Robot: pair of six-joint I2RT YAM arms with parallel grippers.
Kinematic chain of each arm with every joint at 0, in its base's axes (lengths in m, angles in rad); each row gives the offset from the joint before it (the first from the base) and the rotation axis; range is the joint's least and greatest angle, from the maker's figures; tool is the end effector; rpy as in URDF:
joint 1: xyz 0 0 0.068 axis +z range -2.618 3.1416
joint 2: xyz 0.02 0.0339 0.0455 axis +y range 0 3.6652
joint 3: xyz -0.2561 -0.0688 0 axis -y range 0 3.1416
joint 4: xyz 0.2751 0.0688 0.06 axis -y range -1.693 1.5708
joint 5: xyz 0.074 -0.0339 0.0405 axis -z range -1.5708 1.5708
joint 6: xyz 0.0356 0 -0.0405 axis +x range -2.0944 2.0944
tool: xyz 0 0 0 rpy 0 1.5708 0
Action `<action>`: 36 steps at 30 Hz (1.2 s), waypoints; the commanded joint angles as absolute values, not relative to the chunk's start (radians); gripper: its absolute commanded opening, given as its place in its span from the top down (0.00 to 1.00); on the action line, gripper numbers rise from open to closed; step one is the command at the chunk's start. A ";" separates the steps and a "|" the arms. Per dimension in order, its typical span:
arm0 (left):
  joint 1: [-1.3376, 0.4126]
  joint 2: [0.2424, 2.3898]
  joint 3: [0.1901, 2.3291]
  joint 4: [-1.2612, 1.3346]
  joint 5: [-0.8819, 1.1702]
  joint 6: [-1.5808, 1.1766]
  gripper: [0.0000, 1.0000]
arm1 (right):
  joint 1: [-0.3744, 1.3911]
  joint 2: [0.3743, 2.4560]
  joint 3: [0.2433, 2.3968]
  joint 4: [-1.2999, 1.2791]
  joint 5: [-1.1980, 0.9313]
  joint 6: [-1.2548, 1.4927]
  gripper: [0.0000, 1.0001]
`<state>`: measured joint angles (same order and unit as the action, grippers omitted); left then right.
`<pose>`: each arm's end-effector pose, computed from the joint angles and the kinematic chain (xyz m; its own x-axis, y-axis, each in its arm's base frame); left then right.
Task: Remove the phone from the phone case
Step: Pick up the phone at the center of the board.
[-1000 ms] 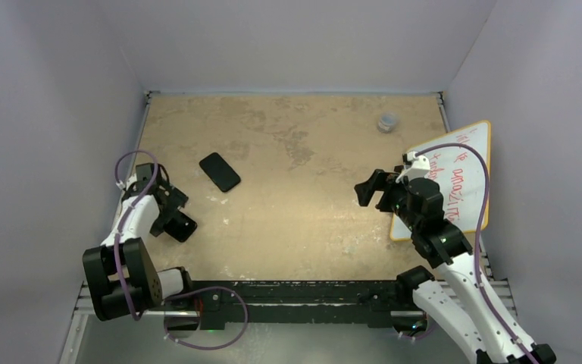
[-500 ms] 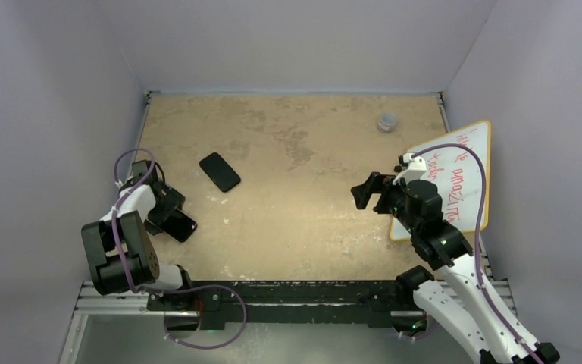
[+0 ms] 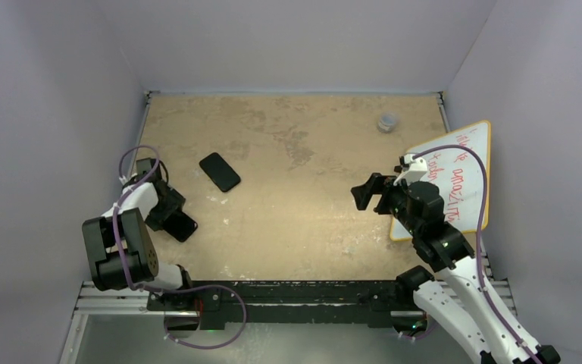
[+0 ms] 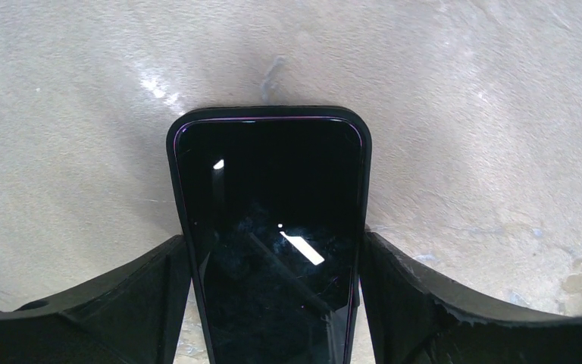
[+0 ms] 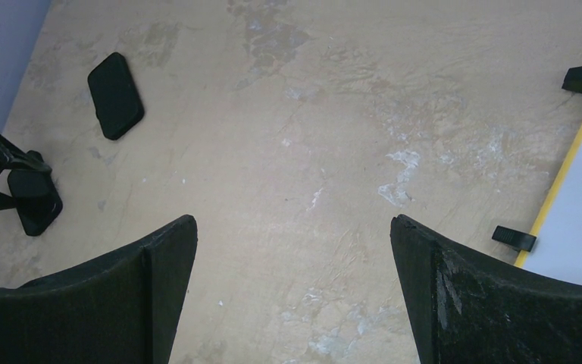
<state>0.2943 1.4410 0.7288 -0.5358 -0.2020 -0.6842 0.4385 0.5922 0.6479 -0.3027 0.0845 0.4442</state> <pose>0.2552 0.0848 0.1298 -0.4852 -0.7941 -0.3661 -0.8410 0.5384 -0.0531 0.1688 0.0758 0.3049 -0.3499 0.3089 -0.8844 -0.2200 0.8906 0.3981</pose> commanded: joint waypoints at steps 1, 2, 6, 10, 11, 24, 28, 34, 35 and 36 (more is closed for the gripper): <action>0.230 1.441 0.695 -0.485 -0.107 -0.684 0.47 | 0.445 0.583 0.682 -0.303 0.037 0.424 0.01; 0.216 1.423 0.696 -0.484 -0.096 -0.686 0.47 | 0.445 0.587 0.694 -0.307 0.019 0.425 0.01; 0.159 1.360 0.700 -0.466 -0.049 -0.693 0.51 | 0.446 0.608 0.731 -0.320 -0.041 0.449 0.01; 0.106 1.310 0.659 -0.383 0.036 -0.715 0.54 | 0.445 0.604 0.691 -0.251 -0.134 0.501 0.01; 0.099 1.301 0.642 -0.358 0.070 -0.728 0.55 | 0.445 0.596 0.670 -0.231 -0.175 0.528 0.01; -0.044 1.172 0.491 -0.063 0.265 -0.878 0.63 | 0.511 0.775 0.446 0.307 -0.378 0.714 0.03; -0.074 1.129 0.470 0.034 0.308 -0.923 0.63 | 0.613 0.876 0.423 0.409 -0.277 0.690 0.04; -0.122 1.064 0.431 0.128 0.303 -0.976 0.63 | 0.734 1.100 0.462 0.598 -0.235 0.663 0.08; -0.129 1.056 0.425 0.140 0.301 -0.983 0.63 | 0.757 1.137 0.481 0.610 -0.225 0.647 0.08; -0.134 1.051 0.421 0.150 0.301 -0.990 0.63 | 0.776 1.169 0.498 0.632 -0.221 0.634 0.08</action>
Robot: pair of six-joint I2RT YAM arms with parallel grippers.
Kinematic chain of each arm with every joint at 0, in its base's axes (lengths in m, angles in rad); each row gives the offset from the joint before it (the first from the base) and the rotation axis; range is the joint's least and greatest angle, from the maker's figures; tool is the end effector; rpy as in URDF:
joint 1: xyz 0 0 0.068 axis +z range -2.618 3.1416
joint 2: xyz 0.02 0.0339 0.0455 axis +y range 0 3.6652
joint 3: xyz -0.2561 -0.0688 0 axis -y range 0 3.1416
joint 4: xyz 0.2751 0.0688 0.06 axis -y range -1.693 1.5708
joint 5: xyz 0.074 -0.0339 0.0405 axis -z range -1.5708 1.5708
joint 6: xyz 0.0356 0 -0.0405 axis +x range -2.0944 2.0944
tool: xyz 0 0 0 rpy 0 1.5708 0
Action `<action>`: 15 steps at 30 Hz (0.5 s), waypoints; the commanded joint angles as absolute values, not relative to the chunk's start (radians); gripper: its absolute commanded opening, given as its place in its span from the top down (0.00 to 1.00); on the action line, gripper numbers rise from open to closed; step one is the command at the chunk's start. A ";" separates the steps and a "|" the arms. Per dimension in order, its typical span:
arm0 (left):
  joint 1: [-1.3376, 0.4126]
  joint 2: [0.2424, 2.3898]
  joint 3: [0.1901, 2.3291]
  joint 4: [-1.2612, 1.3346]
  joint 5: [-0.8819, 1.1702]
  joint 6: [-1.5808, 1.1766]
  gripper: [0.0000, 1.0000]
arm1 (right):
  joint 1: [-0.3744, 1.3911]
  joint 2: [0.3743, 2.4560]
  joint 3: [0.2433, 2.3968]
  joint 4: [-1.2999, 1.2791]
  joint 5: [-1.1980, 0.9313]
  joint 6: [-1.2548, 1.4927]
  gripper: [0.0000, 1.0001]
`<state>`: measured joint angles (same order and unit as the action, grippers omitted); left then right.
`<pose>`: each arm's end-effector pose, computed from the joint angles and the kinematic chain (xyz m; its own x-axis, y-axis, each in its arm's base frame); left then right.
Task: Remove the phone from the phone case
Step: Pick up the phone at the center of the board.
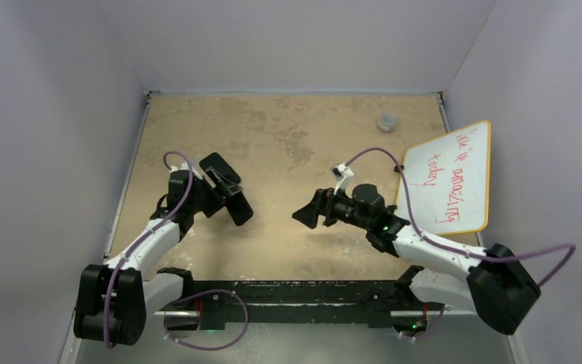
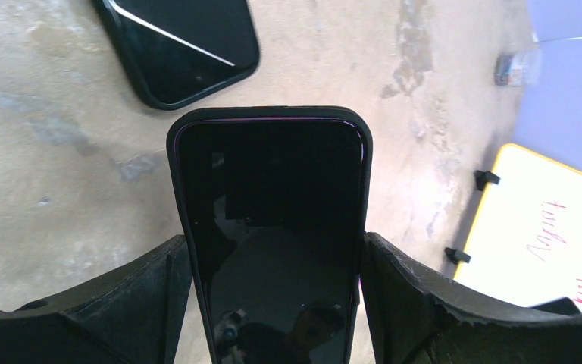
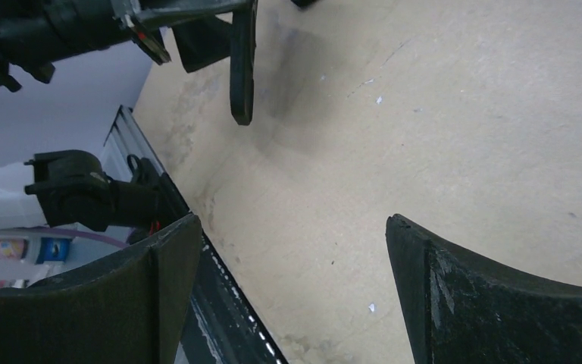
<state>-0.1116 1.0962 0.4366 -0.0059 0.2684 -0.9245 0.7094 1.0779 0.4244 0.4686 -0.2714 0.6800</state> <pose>0.2398 -0.0364 0.1532 -0.6208 -0.7050 -0.3430 -0.3003 0.6180 -0.7266 0.1912 0.1767 0.1996 -0.6288 0.2586 -0.7333 -0.5557 0.5102 0.6564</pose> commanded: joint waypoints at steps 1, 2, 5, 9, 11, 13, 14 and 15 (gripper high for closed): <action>-0.140 1.048 0.421 0.157 0.301 -0.994 0.63 | 0.794 1.204 0.512 0.656 -0.216 0.624 0.08; -0.145 1.046 0.422 0.160 0.301 -0.998 0.63 | 0.808 1.235 0.525 0.681 -0.208 0.621 0.08; -0.166 1.044 0.420 0.171 0.301 -1.016 0.63 | 0.853 1.317 0.564 0.731 -0.164 0.596 0.09; -0.207 1.038 0.404 0.210 0.297 -1.057 0.63 | 0.900 1.428 0.623 0.801 -0.134 0.573 0.10; -0.227 1.034 0.403 0.221 0.293 -1.071 0.63 | 0.917 1.490 0.656 0.813 -0.112 0.580 0.10; -0.247 1.027 0.405 0.222 0.281 -1.078 0.63 | 0.931 1.532 0.686 0.815 -0.081 0.581 0.12; -0.253 1.023 0.406 0.221 0.276 -1.083 0.63 | 0.937 1.549 0.698 0.817 -0.065 0.579 0.13; -0.259 1.017 0.405 0.221 0.272 -1.088 0.63 | 0.942 1.564 0.710 0.818 -0.056 0.578 0.16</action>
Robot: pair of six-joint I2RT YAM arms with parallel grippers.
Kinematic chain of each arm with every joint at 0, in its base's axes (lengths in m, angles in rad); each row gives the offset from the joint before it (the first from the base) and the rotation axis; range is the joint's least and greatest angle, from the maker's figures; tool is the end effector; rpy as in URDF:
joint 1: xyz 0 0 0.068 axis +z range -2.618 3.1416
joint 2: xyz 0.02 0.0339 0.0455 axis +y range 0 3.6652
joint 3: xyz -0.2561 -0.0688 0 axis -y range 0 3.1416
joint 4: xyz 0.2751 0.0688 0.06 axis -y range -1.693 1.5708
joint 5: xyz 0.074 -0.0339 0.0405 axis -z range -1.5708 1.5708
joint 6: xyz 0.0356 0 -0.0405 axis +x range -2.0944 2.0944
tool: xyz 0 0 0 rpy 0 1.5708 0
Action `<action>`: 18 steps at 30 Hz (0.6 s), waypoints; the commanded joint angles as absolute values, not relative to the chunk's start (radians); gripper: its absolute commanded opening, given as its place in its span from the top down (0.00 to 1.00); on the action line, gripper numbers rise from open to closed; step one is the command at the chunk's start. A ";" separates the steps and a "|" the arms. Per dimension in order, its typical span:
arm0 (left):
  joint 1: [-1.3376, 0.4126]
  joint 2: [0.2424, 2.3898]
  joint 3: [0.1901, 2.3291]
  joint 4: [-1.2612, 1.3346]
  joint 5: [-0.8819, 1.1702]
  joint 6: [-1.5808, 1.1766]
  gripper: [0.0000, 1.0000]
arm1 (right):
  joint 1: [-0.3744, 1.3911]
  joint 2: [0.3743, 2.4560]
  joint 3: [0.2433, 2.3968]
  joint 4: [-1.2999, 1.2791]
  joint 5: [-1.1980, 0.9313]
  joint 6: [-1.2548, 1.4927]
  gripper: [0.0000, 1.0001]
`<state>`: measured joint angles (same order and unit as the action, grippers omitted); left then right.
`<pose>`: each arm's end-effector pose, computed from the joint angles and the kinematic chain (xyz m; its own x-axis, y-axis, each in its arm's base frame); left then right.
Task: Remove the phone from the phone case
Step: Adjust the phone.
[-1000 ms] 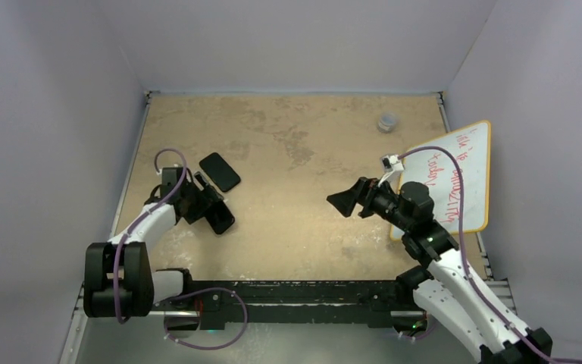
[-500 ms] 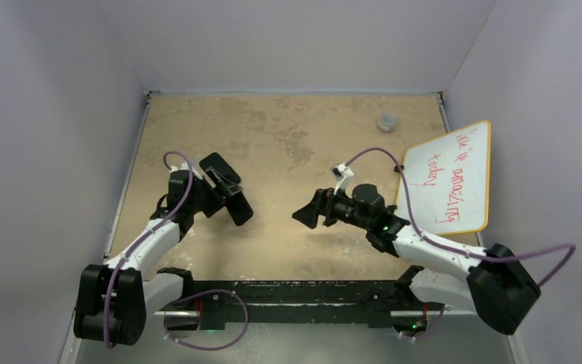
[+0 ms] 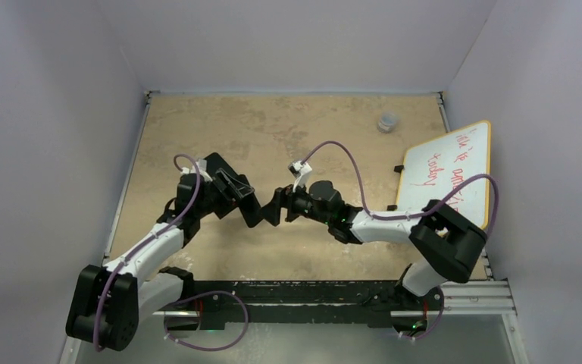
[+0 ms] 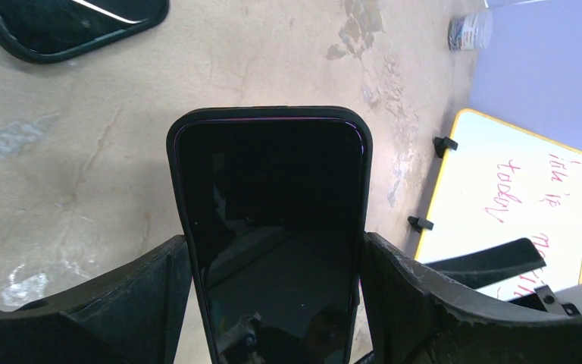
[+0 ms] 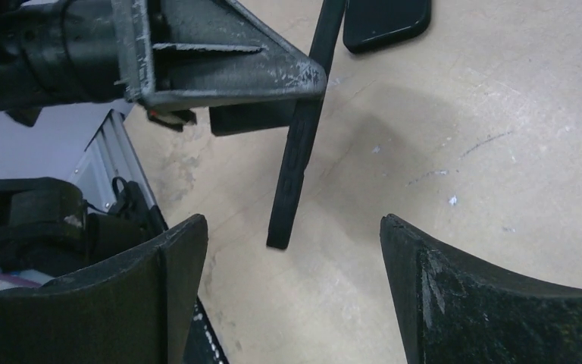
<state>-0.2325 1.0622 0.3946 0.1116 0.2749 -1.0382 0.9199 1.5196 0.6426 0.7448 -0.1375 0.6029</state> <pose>0.2317 -0.0648 0.1568 -0.6451 -0.6993 -0.3079 -0.2159 0.5533 -0.8045 0.2005 0.2713 0.1817 -0.5593 0.1927 -0.8063 -0.6716 0.4648 0.5770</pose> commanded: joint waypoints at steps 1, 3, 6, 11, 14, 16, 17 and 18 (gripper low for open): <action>-0.264 1.012 0.406 0.220 0.266 -1.091 0.63 | 0.946 1.576 0.723 0.815 -0.050 0.578 0.18; -0.271 1.005 0.408 0.215 0.253 -1.096 0.63 | 0.953 1.596 0.742 0.804 -0.038 0.576 0.22; -0.282 0.999 0.415 0.208 0.238 -1.099 0.63 | 0.962 1.618 0.761 0.791 -0.030 0.574 0.26; -0.304 0.989 0.414 0.203 0.205 -1.114 0.63 | 0.979 1.646 0.789 0.767 -0.010 0.571 0.33; -0.315 0.979 0.409 0.203 0.186 -1.132 0.63 | 0.986 1.664 0.799 0.756 -0.003 0.575 0.38; -0.322 0.967 0.407 0.204 0.170 -1.142 0.63 | 0.988 1.675 0.804 0.750 0.013 0.580 0.42; -0.326 0.962 0.406 0.204 0.164 -1.145 0.63 | 0.988 1.680 0.806 0.750 0.013 0.582 0.45; -0.330 0.960 0.406 0.202 0.157 -1.149 0.63 | 0.989 1.683 0.808 0.749 0.014 0.583 0.47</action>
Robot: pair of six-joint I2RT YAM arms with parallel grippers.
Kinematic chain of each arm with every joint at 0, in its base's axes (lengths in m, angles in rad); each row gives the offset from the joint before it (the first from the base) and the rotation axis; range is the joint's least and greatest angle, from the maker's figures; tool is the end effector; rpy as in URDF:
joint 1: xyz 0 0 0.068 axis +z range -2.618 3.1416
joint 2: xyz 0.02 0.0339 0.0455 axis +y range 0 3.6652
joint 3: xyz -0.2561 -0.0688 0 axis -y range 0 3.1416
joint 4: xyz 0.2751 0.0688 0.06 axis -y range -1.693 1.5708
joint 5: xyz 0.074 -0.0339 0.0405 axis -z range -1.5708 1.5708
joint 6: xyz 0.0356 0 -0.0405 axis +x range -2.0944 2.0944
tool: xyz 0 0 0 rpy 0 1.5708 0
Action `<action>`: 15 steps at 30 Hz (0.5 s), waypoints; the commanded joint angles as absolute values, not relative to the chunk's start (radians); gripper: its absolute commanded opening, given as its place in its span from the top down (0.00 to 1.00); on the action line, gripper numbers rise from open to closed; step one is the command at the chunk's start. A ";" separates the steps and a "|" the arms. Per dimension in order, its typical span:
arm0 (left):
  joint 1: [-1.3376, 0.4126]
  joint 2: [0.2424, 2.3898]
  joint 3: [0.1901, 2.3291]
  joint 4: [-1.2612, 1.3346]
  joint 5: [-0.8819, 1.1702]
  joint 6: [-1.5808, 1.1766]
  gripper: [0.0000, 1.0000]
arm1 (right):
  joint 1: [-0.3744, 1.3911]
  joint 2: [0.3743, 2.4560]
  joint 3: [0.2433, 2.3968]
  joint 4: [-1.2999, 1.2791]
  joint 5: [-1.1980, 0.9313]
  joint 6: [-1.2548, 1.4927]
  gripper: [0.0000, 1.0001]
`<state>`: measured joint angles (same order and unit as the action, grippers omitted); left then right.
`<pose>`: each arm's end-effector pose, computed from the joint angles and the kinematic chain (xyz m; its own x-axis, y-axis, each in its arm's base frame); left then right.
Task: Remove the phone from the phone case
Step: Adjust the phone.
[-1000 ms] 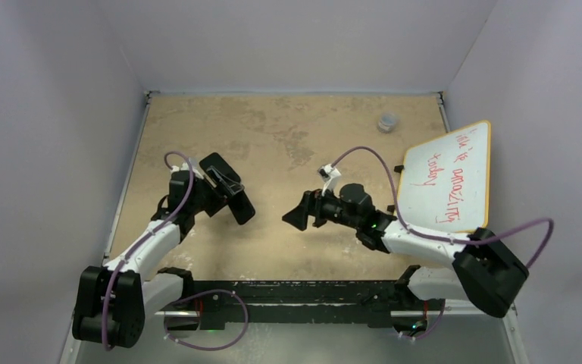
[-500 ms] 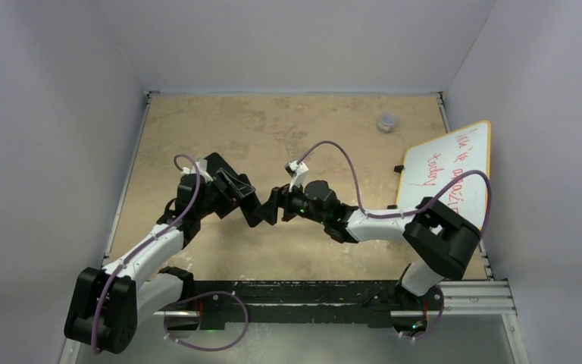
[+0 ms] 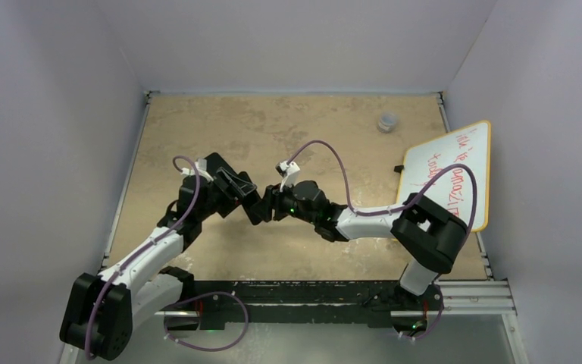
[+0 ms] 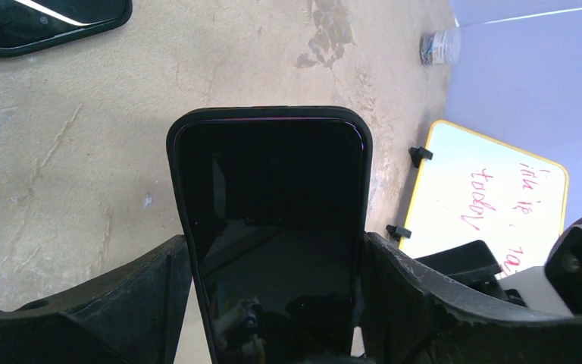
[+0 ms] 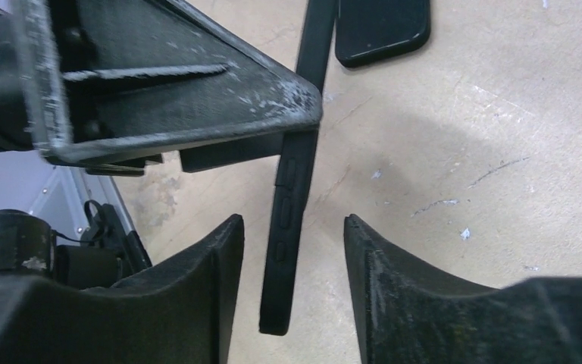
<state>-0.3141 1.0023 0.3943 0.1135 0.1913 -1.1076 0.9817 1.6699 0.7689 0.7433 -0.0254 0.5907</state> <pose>0.2244 -0.0800 0.1697 -0.6154 -0.7236 -0.3126 -0.1972 0.5253 -0.8278 0.2056 0.3093 0.1727 -0.5432 0.1893 -0.8180 -0.6533 0.5167 0.5533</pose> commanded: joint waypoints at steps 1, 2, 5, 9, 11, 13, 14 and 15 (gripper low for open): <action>-0.334 0.958 0.405 0.202 0.151 -1.152 0.63 | 0.989 1.686 0.811 0.751 0.014 0.585 0.50; -0.339 0.958 0.405 0.204 0.145 -1.155 0.63 | 0.989 1.688 0.812 0.753 0.013 0.586 0.54; -0.355 0.963 0.402 0.214 0.134 -1.165 0.62 | 0.988 1.696 0.818 0.752 0.008 0.588 0.68; -0.368 0.971 0.397 0.230 0.135 -1.167 0.58 | 0.989 1.698 0.812 0.758 0.002 0.600 0.96; -0.368 0.970 0.393 0.237 0.136 -1.158 0.54 | 0.989 1.692 0.799 0.755 -0.020 0.616 1.00; -0.368 0.963 0.388 0.244 0.137 -1.139 0.49 | 0.989 1.676 0.782 0.756 -0.022 0.629 1.00; -0.368 0.960 0.390 0.244 0.138 -1.124 0.47 | 0.987 1.666 0.771 0.757 -0.015 0.628 1.00; -0.368 0.951 0.391 0.244 0.138 -1.105 0.42 | 0.986 1.655 0.764 0.759 -0.012 0.628 1.00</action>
<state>-0.3569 0.9840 0.3935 0.1204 0.1219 -1.1355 0.9863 1.7020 0.7776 0.7387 -0.0174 0.6094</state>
